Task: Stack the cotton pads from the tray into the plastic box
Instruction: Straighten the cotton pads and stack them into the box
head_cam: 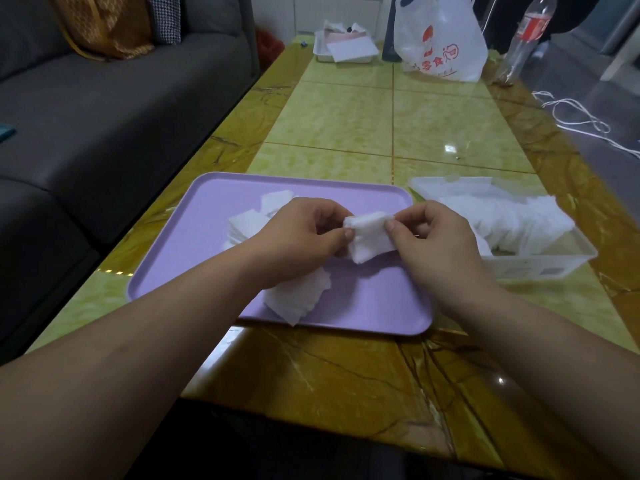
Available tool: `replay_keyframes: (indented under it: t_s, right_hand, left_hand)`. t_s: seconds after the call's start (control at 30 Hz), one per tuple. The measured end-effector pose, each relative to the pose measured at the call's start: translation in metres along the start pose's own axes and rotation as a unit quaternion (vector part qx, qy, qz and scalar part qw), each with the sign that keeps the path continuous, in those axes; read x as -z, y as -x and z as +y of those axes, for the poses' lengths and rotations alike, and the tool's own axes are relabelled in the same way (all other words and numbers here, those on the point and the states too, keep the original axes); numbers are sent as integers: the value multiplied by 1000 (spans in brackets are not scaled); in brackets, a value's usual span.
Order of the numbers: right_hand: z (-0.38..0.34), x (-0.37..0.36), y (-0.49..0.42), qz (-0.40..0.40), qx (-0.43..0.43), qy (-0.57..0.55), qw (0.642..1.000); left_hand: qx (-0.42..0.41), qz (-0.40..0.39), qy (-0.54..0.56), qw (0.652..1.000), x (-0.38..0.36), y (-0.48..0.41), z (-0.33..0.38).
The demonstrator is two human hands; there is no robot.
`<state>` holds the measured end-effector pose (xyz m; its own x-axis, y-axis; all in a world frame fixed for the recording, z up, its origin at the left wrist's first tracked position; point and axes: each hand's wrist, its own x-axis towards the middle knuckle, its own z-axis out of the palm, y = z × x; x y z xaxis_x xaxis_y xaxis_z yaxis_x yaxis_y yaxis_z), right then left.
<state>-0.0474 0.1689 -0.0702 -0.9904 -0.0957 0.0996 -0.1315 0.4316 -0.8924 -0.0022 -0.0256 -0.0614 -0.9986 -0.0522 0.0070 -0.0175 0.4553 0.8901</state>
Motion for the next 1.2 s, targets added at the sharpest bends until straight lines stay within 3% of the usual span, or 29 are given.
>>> replay_keyframes:
  t_s: [0.27,0.4,0.6,0.8,1.0,1.2]
  right_hand:
    - [1,-3,2,-25,-4,3,1000]
    - [2,-4,2,-30,-2,-7,1000]
    - [1,-5,4,-116,46,-24,992]
    - [5,-4,5,-15,61,45,997]
    - [9,-7,5,-37,54,63,996]
    - [9,-6,5,-53,57,81,994]
  left_hand:
    - [10,-18,6,1000,0,1,0]
    - [-26,14,-53,998,-2,0,0]
    - [-69,-17,-65,995,-1,1,7]
    - [0,95,-172,981,1,-11,-6]
    - [10,31,-270,962,-3,-16,-5]
    - [7,-14,-222,975,3,-13,-7]
